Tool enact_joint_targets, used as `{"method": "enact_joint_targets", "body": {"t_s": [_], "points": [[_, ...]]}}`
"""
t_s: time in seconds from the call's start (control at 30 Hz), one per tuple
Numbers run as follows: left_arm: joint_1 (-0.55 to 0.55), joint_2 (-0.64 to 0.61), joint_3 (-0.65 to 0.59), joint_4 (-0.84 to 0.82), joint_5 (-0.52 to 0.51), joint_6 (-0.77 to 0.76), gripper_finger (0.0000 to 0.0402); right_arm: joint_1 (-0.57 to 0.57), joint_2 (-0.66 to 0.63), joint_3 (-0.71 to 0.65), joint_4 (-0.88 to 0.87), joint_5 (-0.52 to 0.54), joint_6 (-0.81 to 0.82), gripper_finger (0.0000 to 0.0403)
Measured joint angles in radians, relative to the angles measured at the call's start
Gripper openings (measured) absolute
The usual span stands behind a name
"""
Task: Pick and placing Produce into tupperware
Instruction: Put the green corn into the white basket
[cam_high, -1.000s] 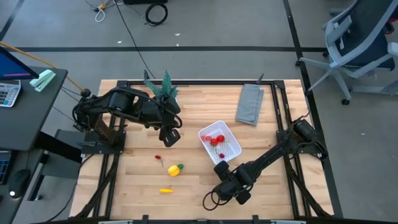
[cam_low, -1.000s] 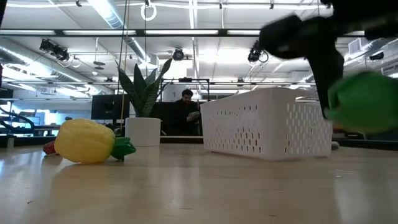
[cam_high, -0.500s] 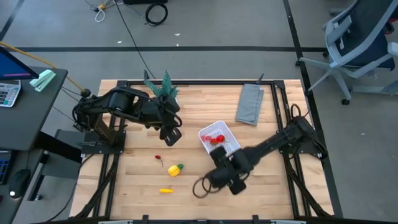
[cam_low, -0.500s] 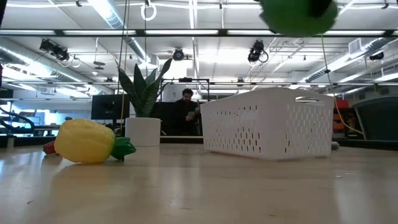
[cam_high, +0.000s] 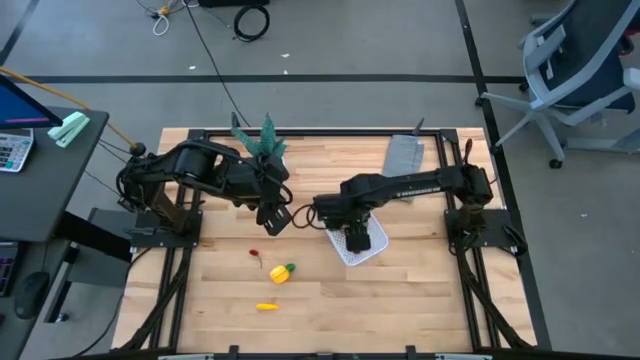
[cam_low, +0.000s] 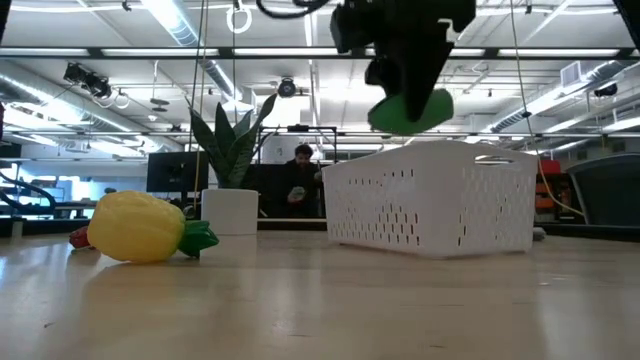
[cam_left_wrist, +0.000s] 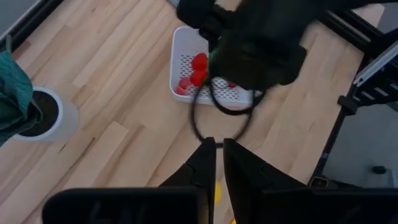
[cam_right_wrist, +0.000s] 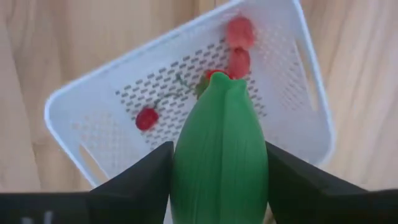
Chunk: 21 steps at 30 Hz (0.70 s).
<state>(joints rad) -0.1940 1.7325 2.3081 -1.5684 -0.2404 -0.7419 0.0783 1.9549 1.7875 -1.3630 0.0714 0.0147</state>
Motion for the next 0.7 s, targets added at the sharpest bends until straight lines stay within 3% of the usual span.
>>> {"method": "enact_joint_targets", "body": {"t_s": [0.2, 0.37, 0.7], "points": [[0.000, 0.000, 0.000, 0.000, 0.003, 0.003, 0.0034, -0.029, 0.000, -0.141, 0.082, -0.082, 0.046, 0.0222], [0.000, 0.000, 0.000, 0.000, 0.003, 0.013, 0.0042, 0.004, 0.000, -0.273, 0.157, -0.087, 0.047, 0.0234], [0.000, 0.000, 0.000, 0.000, 0.003, 0.073, 0.0037, 0.068, 0.000, -0.303, 0.266, -0.043, 0.045, 0.0248]]}}
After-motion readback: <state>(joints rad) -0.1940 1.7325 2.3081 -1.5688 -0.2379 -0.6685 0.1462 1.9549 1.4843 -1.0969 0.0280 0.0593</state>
